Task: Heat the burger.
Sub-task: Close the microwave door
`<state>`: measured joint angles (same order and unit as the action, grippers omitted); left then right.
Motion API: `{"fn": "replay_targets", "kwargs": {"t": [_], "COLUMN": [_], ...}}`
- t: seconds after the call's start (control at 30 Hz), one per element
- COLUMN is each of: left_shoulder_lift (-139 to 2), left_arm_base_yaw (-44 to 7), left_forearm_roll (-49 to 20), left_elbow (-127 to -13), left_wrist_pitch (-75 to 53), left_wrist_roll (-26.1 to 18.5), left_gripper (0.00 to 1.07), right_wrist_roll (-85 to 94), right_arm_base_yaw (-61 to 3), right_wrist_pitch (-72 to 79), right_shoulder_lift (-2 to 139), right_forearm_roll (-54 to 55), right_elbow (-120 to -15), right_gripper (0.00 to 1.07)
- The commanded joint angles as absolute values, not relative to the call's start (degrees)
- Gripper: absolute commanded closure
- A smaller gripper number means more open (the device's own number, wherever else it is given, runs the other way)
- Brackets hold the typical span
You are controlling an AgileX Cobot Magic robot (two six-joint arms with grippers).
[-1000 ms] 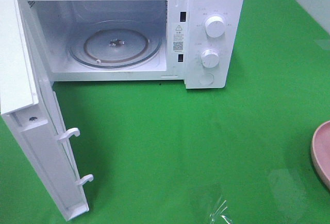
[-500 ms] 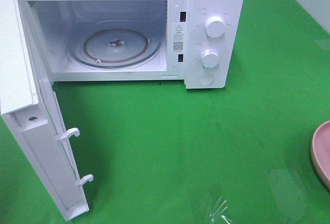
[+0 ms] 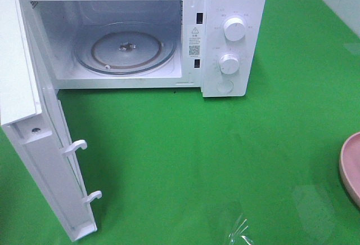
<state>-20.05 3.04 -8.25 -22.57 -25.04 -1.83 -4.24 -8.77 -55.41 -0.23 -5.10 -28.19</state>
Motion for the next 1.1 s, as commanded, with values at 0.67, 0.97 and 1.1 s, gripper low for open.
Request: {"fn": "replay_targets", "kwargs": {"t": [0.67,0.97,1.1], "left_shoulder_lift": [-21.72,-33.12,-38.33], "left_arm_base_yaw": [2.75,2.75,2.75], "left_forearm_roll": [-8.14,-8.02,-7.73], "left_elbow": [-9.45,-9.45,-9.45], "left_wrist_pitch": [1.78,10.31,14.73], "left_wrist_roll": [-1.60,-1.32,-0.97], "left_gripper": [1.07,1.07,1.07], "right_wrist_roll": [-4.35,-4.35,-4.35], "right_arm_base_yaw": [-8.54,-8.54,-8.54], "right_wrist_pitch": [-55.00,-55.00,-55.00], "right_shoulder_lift": [-1.78,-1.78,-1.78], "right_forearm_roll": [-5.39,-5.39,-5.39], "right_elbow": [-28.07,-28.07,-28.07], "right_gripper": [0.32,0.32,0.33]}}
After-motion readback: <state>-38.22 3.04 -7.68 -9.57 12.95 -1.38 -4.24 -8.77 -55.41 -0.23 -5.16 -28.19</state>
